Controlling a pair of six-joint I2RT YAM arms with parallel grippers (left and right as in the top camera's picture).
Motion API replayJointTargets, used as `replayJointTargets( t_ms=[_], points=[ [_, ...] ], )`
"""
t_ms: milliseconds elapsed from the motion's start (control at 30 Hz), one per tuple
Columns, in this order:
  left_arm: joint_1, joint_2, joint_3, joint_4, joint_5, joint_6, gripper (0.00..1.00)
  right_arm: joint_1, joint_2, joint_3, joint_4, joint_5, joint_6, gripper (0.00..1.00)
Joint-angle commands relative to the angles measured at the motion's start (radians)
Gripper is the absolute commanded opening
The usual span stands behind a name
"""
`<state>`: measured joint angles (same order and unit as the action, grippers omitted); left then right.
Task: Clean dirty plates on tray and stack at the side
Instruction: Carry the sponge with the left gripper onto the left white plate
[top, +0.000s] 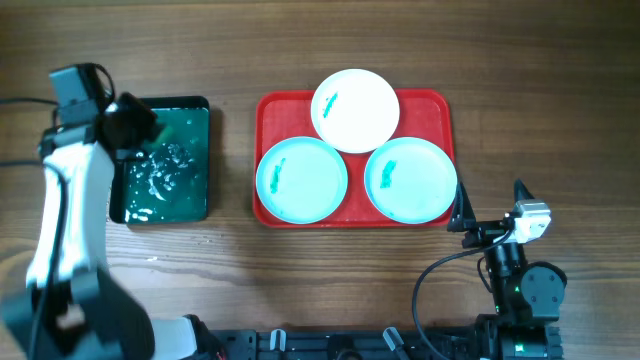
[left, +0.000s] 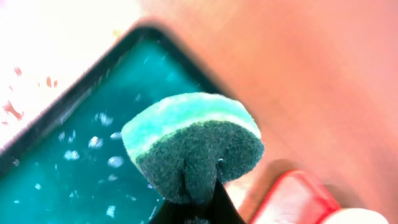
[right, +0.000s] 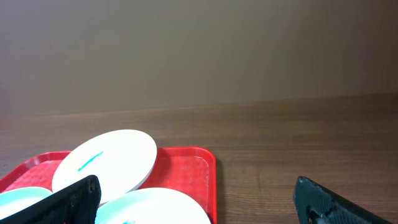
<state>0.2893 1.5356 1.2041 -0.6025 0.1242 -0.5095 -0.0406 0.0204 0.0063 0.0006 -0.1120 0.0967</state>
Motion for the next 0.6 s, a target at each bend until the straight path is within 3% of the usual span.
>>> replayJointTargets(
  t_ms=[0, 33, 233, 333, 433, 567],
  points=[
    [-0.006, -0.037, -0.027, 0.024, -0.195, 0.05, 0.04, -0.005, -0.003, -0.001, 0.006, -0.008, 0.011, 1.0],
    [-0.006, 0.005, -0.068, 0.04, -0.231, 0.05, 0.04, -0.005, -0.003, -0.001, 0.006, -0.008, 0.011, 1.0],
    [0.008, 0.179, -0.097, 0.045, -0.124, 0.061, 0.04, -0.005, -0.003, -0.001, 0.006, -0.008, 0.011, 1.0],
    [0.006, 0.129, -0.029, -0.011, -0.082, 0.061, 0.04, -0.005, -0.003, -0.001, 0.006, -0.008, 0.011, 1.0],
    [0.008, 0.002, 0.122, -0.13, 0.121, 0.061, 0.04, -0.005, -0.003, -0.001, 0.006, -0.008, 0.011, 1.0],
    [-0.006, -0.136, 0.192, -0.154, 0.271, 0.061, 0.04, -0.005, -0.003, -0.001, 0.006, -0.008, 0.011, 1.0]
  ],
)
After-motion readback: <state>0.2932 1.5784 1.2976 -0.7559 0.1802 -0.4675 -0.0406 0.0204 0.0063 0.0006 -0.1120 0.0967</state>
